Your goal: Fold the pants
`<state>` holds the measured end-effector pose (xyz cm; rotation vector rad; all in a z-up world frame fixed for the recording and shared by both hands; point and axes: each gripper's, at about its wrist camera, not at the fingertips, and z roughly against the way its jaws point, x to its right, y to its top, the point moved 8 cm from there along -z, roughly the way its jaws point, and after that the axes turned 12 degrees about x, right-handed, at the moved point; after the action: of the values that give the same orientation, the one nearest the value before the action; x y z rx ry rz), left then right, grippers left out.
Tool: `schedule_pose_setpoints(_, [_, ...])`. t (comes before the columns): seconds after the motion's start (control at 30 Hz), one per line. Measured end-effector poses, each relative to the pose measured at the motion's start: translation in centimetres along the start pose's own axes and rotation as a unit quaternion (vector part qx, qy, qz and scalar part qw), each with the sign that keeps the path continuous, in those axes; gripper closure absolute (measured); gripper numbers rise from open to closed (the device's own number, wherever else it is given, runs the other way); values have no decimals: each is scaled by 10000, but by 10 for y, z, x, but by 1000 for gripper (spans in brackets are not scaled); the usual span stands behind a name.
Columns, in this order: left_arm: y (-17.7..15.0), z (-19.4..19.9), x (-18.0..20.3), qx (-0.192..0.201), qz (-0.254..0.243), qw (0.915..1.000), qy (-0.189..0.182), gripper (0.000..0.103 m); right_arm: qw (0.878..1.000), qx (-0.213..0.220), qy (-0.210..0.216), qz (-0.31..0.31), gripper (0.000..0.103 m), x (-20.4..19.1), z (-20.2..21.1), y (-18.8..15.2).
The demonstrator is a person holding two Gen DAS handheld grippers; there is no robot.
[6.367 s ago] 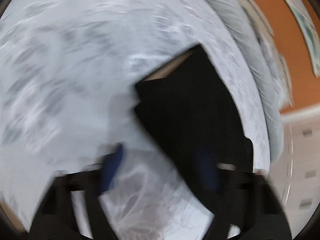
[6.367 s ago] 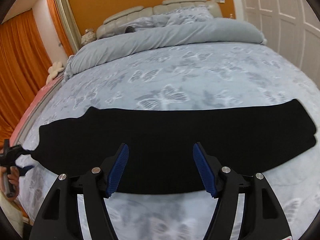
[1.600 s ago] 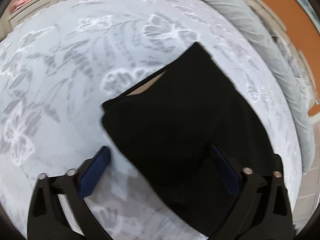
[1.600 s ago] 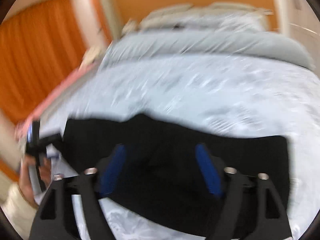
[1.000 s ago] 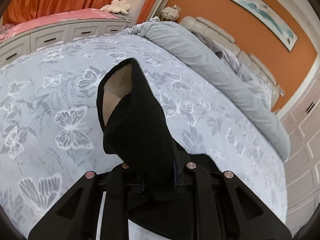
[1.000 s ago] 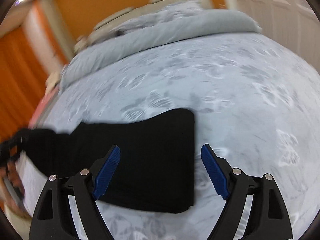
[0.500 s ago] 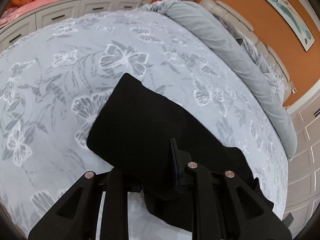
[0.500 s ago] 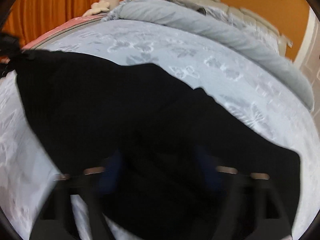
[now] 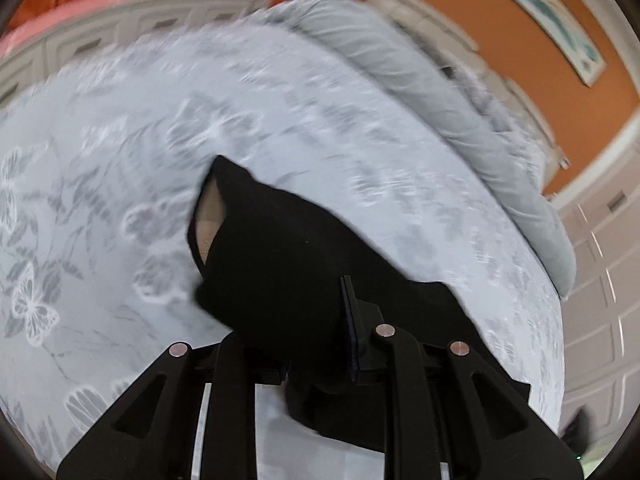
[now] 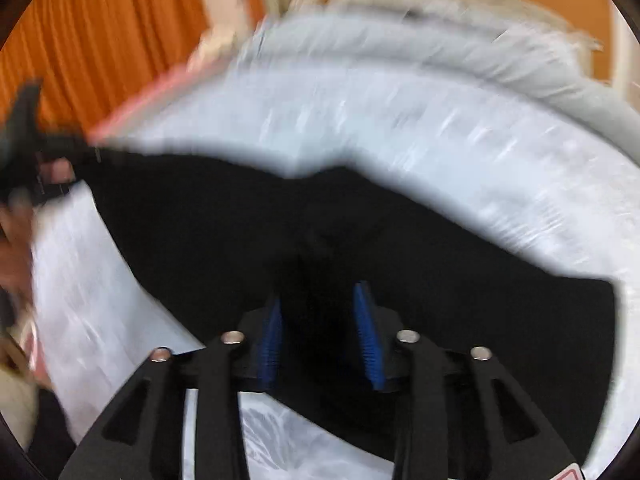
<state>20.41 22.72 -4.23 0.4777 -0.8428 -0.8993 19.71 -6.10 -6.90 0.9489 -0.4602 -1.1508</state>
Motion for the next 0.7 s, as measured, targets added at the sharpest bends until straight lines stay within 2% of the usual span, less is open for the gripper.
schedule_pose_setpoints(0.03, [-1,8,20,102,-158,9998,-108,84,9993,291,-201,-157,33,16,18,11])
schedule_pose_setpoints(0.07, [-5,15,37,174,-286,9992,-203,84,9953,659,-584,-400,23,45,46,23])
schedule_pose_setpoints(0.13, [-17,33,88,363,-713,9954,-521,83,9874,961,-1010,-750,23,90,78,28])
schedule_pose_setpoints(0.2, [-45,49,148,487,-1264,9867,-898,82,9775,1019,-1340,-1268,23,139,109,17])
schedule_pose_setpoints(0.27, [-81,53,197,398,-1698,9765,-1264,72,9683,992,-1476,-1752,23,173,128,2])
schedule_pose_setpoints(0.3, [-98,50,215,278,-1847,9719,-1434,37,9632,956,-1504,-2014,23,193,135,-5])
schedule_pose_setpoints(0.33, [-133,42,240,-77,-2100,9627,-1704,9,9600,912,-1551,-2144,23,205,141,-12])
schedule_pose_setpoints(0.37, [-170,32,255,-445,-2380,9527,-1838,6,9580,847,-1624,-2205,23,215,145,-18])
schedule_pose_setpoints(0.4, [-196,25,261,-667,-2624,9461,-1780,6,9566,738,-1728,-2229,23,225,150,-27])
schedule_pose_setpoints(0.43, [-233,18,265,-740,-3151,9338,-1524,6,9557,644,-1784,-2252,23,231,154,-34])
schedule_pose_setpoints(0.5, [-259,22,268,-411,-3771,9159,-1310,6,9552,502,-1699,-2371,23,238,157,-45])
schedule_pose_setpoints(0.53, [-268,32,271,-129,-4098,9024,-1327,6,9564,468,-1608,-2392,23,236,156,-45])
schedule_pose_setpoints(0.57, [-267,46,273,188,-4269,8940,-1345,6,9580,459,-1536,-2378,23,234,154,-45])
schedule_pose_setpoints(0.6, [-262,57,272,384,-4290,8917,-1390,6,9610,456,-1442,-2315,23,230,153,-44])
schedule_pose_setpoints(0.63, [-249,76,269,620,-4160,8938,-1558,6,9651,435,-1330,-2213,23,222,151,-43])
schedule_pose_setpoints(0.7, [-221,96,258,776,-3839,9043,-1697,5,9727,383,-1049,-2032,23,203,142,-38])
